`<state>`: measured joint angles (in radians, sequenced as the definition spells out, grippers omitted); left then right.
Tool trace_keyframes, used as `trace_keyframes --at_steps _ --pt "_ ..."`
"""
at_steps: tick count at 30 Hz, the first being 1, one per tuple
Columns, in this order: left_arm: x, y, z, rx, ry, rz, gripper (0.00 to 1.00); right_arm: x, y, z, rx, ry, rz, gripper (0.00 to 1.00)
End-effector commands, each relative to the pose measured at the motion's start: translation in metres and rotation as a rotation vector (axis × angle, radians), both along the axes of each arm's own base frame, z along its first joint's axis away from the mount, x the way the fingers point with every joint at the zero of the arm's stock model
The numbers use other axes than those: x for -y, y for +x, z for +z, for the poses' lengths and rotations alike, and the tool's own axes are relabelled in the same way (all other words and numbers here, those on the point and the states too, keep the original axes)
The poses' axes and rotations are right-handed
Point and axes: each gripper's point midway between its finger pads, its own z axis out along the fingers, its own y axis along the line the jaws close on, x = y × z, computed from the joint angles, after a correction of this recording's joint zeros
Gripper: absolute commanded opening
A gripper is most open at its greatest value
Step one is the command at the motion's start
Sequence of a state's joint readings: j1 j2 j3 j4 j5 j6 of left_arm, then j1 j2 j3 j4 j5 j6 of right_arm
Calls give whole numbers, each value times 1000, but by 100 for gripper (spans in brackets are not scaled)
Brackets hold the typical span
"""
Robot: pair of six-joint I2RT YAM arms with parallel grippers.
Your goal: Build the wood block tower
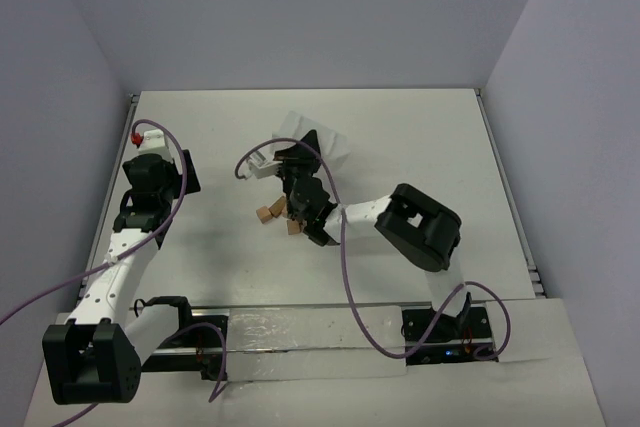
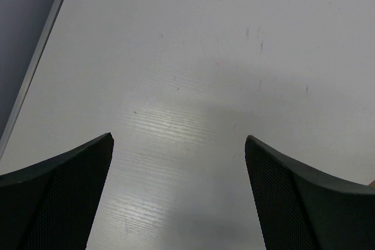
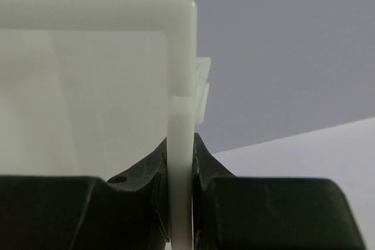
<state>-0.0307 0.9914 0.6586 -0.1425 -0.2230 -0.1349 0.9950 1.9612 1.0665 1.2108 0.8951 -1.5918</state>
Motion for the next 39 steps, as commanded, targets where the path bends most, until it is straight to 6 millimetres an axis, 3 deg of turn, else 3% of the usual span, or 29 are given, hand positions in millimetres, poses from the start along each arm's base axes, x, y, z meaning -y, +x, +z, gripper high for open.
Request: trace_keyframes --at_steps 1,4,7,11,12,14,16,18,21,23,27,28,30,34,39 --pt "1 1 11 41 -1 -18 99 20 -1 12 -137 256 -26 0" --pt "2 1 12 44 -3 -25 99 21 5 19 -242 395 -23 0" --pt "4 2 12 44 -6 -33 99 33 11 4 -416 478 -63 0" --pt "6 2 12 43 -9 -53 99 49 29 2 -582 670 -107 0" --pt "8 2 11 40 -8 -68 99 42 35 7 -609 752 -86 0" --pt "12 1 10 39 -9 -93 99 62 46 -1 -667 814 -145 0" --pt "16 0 10 40 -10 -123 99 62 55 -3 -710 892 -155 0" --pt "20 -1 11 42 -13 -146 99 78 76 2 -702 980 -189 0" --pt "25 -1 9 36 -17 -177 99 88 103 -7 -759 1050 -212 0" --pt "26 -1 8 33 -17 -185 99 92 118 -31 -823 1079 -237 0" --pt "28 -1 7 28 -18 -202 99 114 156 -55 -853 1158 -286 0" --pt "29 -2 7 27 -19 -204 99 116 165 -52 -846 1175 -278 0" --pt "29 -1 7 25 -19 -204 99 127 180 -72 -855 1204 -312 0" --pt "27 -2 4 18 -18 -193 99 130 203 -93 -870 1264 -310 0" --pt "26 -4 4 15 -15 -195 99 132 220 -105 -870 1299 -285 0"
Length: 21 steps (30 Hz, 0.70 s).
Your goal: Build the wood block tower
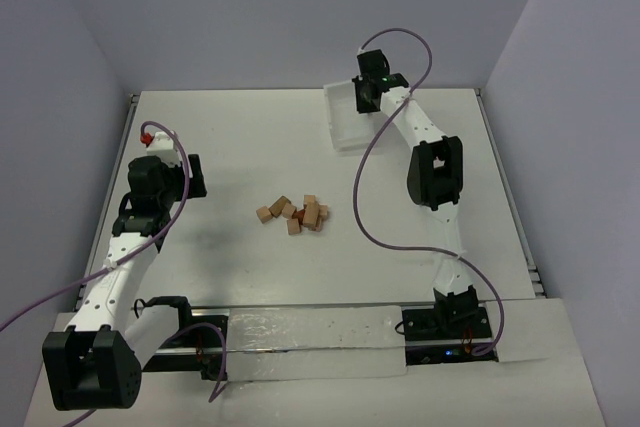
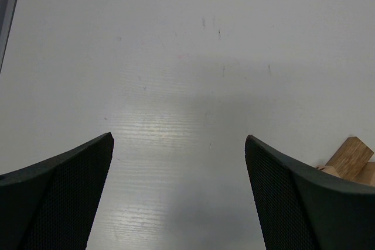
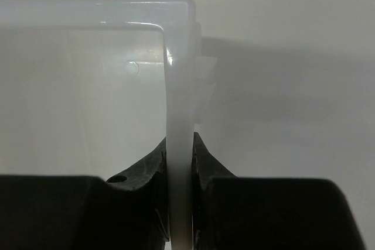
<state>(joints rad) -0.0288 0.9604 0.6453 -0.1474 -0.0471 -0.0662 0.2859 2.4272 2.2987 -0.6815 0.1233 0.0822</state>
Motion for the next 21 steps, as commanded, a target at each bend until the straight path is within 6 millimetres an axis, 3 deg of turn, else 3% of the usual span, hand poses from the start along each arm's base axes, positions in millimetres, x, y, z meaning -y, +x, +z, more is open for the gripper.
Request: trace_keyframes --at_steps 1,10,16,18,21 --pt "-1 -1 2 10 3 -8 99 -14 24 33 104 113 11 0" --pt "-1 0 -4 -9 0 -8 99 -5 43 8 99 188 -36 0" --pt "-1 1 -8 -19 -1 -8 99 -3 53 6 109 250 -58 8" --pt "-1 1 -8 -21 -2 -9 99 -4 54 4 110 257 -60 11" --pt "-1 2 -11 -27 -2 -7 99 -4 55 2 109 263 -58 26"
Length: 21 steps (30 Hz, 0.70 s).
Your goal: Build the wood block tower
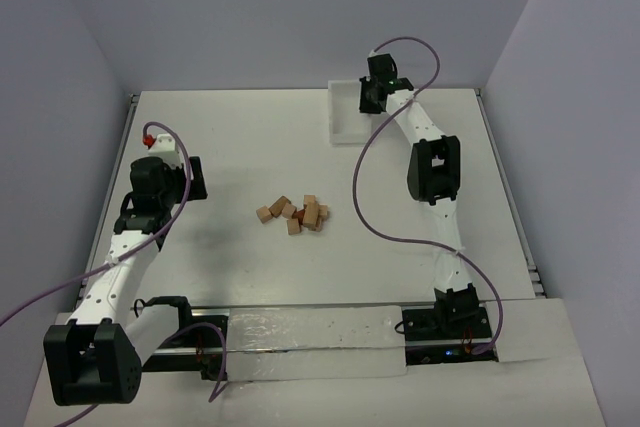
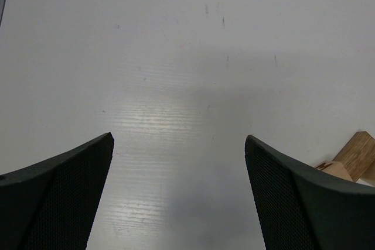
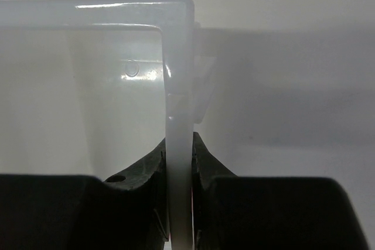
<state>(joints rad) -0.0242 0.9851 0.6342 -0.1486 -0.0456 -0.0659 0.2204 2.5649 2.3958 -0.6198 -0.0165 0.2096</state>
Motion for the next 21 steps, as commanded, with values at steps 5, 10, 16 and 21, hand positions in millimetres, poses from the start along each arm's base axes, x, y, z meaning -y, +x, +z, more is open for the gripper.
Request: trace_keyframes --at_steps 5,10,16,21 --pt "0 3 2 9 -2 -9 99 -11 25 43 133 86 9 73" --pt "2 4 5 11 -5 -20 99 -18 21 75 165 121 43 99" --pt "21 5 25 53 -30 -135 99 -22 -5 157 253 137 117 100" --pt "57 4 57 134 -40 -383 96 -28 -53 205 269 133 203 100"
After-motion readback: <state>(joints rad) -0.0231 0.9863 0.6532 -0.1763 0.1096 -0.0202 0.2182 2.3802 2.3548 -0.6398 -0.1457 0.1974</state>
